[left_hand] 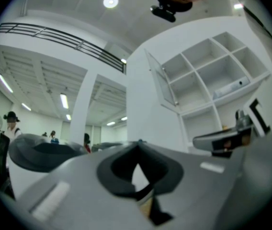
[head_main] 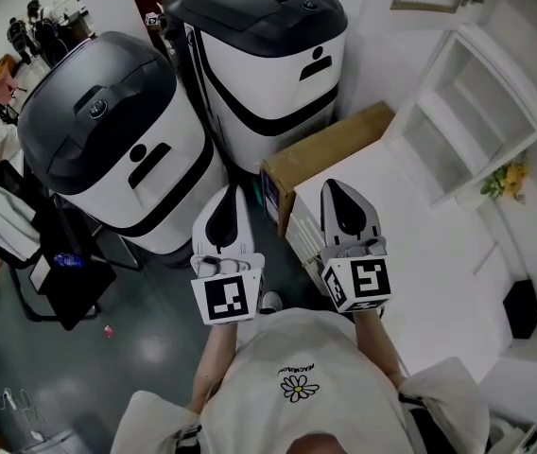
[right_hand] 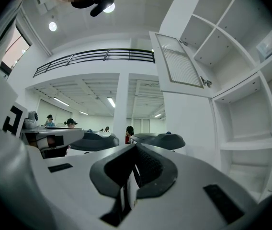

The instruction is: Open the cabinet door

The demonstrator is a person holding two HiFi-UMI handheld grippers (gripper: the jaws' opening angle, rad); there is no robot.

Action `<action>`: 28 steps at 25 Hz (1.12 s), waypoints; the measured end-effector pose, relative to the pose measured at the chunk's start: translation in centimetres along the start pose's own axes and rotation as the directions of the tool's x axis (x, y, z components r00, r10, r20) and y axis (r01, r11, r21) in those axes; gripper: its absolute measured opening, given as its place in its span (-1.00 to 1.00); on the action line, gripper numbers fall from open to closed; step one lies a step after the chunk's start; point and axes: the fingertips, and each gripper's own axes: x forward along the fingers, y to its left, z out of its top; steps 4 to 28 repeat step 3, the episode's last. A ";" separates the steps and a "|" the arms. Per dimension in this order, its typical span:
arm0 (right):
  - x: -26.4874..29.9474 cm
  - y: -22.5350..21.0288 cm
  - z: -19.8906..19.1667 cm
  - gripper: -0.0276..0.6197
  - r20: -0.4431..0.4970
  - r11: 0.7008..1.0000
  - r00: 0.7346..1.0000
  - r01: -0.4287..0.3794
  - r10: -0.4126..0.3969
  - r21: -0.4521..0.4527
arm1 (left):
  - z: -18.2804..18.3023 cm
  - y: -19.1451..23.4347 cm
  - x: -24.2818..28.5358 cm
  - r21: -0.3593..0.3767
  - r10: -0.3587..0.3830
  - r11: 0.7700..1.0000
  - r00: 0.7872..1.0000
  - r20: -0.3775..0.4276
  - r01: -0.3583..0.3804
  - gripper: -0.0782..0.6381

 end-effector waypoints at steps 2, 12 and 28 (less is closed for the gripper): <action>0.1 0.1 0.0 -0.92 0.001 1.000 1.000 0.001 -0.001 0.000 | 0.0 0.0 0.0 -0.001 -0.001 1.000 1.000 -0.001 0.001 -0.77; 0.1 0.1 0.0 -0.92 0.001 1.000 1.000 0.001 -0.001 0.000 | 0.0 0.1 0.0 -0.001 -0.001 1.000 1.000 -0.002 0.001 -0.77; 0.1 0.1 0.0 -0.92 0.001 1.000 1.000 0.001 -0.001 0.000 | 0.0 0.1 0.0 -0.001 -0.001 1.000 1.000 -0.002 0.001 -0.77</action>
